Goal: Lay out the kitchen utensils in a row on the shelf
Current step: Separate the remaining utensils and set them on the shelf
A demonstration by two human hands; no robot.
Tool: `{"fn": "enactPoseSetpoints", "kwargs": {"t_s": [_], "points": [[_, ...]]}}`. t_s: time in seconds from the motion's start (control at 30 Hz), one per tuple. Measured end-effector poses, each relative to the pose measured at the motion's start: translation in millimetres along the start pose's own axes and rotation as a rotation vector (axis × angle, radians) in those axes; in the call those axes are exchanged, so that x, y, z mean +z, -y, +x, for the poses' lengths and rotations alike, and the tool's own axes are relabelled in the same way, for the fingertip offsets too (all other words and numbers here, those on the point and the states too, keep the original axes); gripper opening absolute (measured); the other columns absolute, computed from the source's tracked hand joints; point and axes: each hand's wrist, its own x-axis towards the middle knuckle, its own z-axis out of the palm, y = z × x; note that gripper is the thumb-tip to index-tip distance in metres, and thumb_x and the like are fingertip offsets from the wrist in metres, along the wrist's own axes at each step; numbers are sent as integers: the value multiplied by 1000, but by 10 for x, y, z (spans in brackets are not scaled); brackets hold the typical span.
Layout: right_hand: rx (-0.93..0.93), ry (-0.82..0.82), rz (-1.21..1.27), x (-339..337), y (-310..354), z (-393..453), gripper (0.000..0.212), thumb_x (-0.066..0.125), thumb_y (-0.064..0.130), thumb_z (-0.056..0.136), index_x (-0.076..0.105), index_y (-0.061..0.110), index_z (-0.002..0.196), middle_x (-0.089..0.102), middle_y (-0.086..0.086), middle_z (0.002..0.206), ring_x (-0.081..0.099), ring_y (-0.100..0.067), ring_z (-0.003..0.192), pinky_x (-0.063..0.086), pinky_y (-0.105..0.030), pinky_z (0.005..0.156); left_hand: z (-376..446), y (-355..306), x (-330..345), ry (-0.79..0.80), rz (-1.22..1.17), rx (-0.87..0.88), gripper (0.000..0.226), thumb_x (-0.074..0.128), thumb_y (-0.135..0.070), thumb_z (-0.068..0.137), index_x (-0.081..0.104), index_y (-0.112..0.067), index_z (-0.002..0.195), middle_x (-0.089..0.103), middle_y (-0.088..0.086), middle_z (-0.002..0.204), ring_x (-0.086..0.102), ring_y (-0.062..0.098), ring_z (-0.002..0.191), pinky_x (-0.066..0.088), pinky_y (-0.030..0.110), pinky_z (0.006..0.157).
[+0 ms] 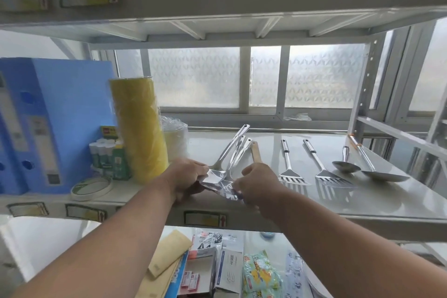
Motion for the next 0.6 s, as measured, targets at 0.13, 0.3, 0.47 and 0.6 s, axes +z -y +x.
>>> {"fn": "enactPoseSetpoints", "kwargs": {"t_s": [0.13, 0.3, 0.47, 0.6], "points": [[31, -14, 140, -43, -32, 103, 24, 69, 2, 75, 64, 17, 92, 72, -14, 92, 74, -33, 85, 63, -53, 81, 14, -37, 61, -29, -9, -47, 20, 66, -1, 90, 62, -6, 72, 48, 12, 65, 53, 22, 49, 47, 31, 57], [45, -145, 84, -223, -36, 157, 30, 54, 8, 78, 67, 23, 100, 70, -6, 99, 76, -29, 80, 63, -37, 70, 164, -7, 63, -124, -154, -121, 16, 67, 3, 70, 72, 6, 85, 73, 30, 92, 78, 40, 84, 60, 55, 87], [13, -108, -149, -223, -30, 180, 14, 59, 7, 87, 69, 10, 97, 69, -12, 98, 63, -28, 81, 59, -35, 76, 27, -89, 226, -113, -204, -184, 16, 53, 18, 91, 66, 16, 100, 76, 32, 95, 79, 46, 75, 66, 53, 79], [-15, -95, -149, -132, 9, 187, 19, 59, 3, 88, 69, 9, 103, 65, -7, 93, 67, -31, 99, 57, -37, 87, -76, -89, 139, -121, -174, -225, 21, 51, 18, 92, 63, 20, 110, 74, 39, 100, 78, 49, 79, 65, 54, 84]]}}
